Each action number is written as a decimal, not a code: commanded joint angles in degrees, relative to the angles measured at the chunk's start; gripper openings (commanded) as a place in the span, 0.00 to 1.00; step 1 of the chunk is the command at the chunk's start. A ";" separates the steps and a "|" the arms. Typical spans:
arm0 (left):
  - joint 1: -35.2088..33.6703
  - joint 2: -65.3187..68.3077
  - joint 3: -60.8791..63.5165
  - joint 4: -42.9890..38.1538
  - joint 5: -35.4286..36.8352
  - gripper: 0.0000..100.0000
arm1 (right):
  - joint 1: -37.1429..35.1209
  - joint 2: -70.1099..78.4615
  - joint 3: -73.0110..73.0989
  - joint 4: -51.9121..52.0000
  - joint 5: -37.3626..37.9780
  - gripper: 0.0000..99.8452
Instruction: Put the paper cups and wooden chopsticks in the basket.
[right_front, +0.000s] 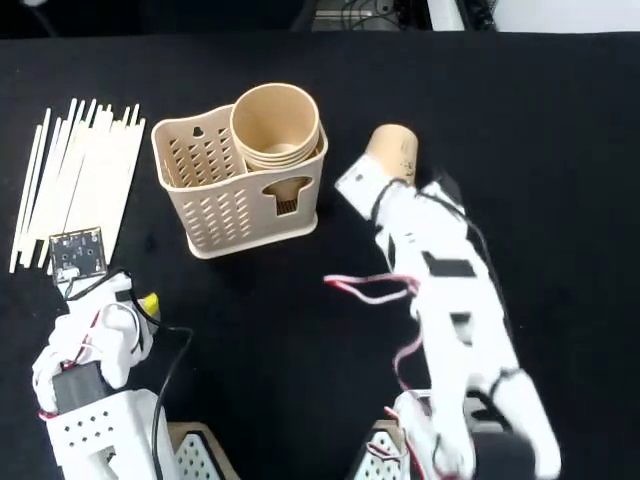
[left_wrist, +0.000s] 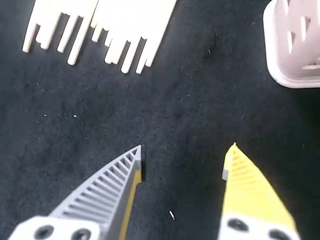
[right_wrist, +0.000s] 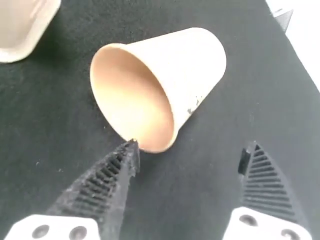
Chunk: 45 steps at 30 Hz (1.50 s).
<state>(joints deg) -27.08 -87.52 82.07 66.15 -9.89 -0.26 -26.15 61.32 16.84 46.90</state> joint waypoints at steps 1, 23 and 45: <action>0.22 -0.53 0.40 -0.88 0.53 0.26 | 1.67 8.66 -8.40 -4.48 -2.29 0.32; 0.57 -0.53 2.15 -2.29 0.62 0.26 | 2.29 20.70 -19.91 -11.60 -3.16 0.02; 0.57 -0.53 2.77 -2.46 0.62 0.26 | 2.20 -3.91 -59.12 55.74 -24.62 0.01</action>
<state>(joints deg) -27.08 -87.52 84.44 64.66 -9.89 1.14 -28.44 11.38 67.56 24.57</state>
